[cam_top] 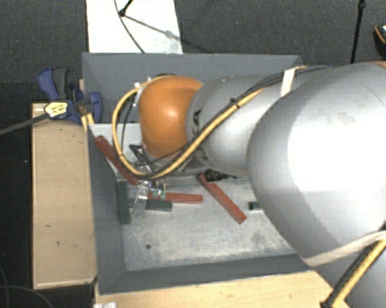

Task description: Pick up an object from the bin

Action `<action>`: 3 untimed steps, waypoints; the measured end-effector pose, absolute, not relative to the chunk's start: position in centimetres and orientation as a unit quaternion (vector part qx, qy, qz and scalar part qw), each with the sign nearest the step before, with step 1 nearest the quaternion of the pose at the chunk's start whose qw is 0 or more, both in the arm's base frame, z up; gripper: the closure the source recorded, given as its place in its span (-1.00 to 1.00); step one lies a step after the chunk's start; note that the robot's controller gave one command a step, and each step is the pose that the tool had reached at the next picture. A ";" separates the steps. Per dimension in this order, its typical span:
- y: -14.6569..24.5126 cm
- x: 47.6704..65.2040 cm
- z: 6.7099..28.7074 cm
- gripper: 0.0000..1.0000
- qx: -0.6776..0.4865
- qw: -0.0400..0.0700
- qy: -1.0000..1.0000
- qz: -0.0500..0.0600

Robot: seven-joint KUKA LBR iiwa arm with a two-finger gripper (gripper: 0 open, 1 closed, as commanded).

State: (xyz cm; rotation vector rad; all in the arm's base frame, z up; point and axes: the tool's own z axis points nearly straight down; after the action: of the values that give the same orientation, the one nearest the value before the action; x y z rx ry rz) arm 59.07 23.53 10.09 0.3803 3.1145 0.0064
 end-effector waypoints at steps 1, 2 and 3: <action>21.0 57.5 7.0 -1.00 0.205 0.000 0.979 0.000; 21.1 57.5 7.0 -1.00 0.205 0.000 0.979 0.000; 21.1 57.5 7.0 1.00 0.206 0.000 0.979 0.001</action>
Offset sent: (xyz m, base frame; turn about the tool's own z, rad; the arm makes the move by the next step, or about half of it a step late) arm -0.0157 -0.0248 -0.0309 0.1705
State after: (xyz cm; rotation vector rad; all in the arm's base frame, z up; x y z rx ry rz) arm 57.53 21.07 7.04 0.6457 3.0739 0.0025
